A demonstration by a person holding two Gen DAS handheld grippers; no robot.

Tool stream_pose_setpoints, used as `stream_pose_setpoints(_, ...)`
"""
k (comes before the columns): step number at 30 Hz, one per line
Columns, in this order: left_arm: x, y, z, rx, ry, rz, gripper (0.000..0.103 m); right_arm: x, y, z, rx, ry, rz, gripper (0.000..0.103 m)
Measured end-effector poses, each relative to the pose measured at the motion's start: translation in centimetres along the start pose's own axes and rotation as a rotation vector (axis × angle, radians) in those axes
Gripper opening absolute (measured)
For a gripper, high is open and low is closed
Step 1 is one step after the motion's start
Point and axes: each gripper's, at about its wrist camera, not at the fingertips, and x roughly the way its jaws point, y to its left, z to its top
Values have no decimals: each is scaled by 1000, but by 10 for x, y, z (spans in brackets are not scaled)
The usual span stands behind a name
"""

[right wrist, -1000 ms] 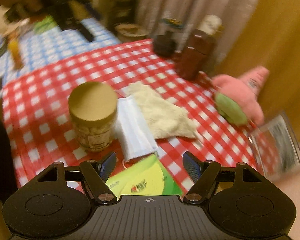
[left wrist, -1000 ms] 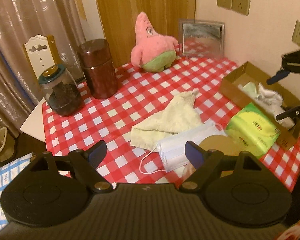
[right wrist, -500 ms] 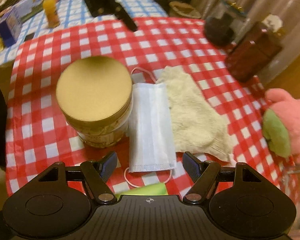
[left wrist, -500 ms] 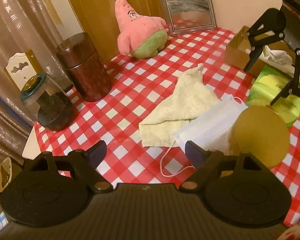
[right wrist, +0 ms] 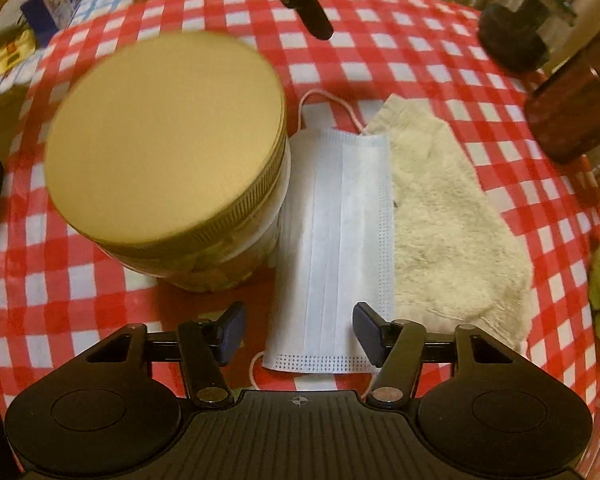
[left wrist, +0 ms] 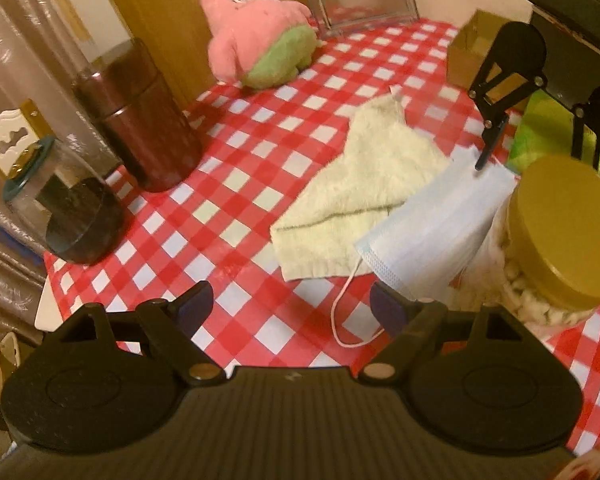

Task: Organize soft objects
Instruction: 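Grasp the white face mask with the right tool and lift it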

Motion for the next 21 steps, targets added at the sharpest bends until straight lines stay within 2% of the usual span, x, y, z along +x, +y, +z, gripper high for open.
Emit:
stream_pose_setpoints(4,9,-4,-2,52,6,-24,84,12,-1,0,-17,15,-7,50)
stream_pose_setpoints(10,23,-8,-3,99,28,-39,84,17,-1,1,-20,-2,-11,27)
stream_pose_setpoints(11,25,-8,-3,98,30,-37,84,17,0,1,-22,-5,-17,21)
stream_pose_setpoints(12,26,-8,-4,95,32,-36,84,17,0,0,-21,-9,-25,10)
stream_pose_setpoints(14,28,-8,-4,91,35,-32,84,15,0,-1,-8,-22,-23,0)
stream_pose_setpoints(21,27,-6,-3,87,43,-22,84,-12,-10,-8,85,-90,-34,0)
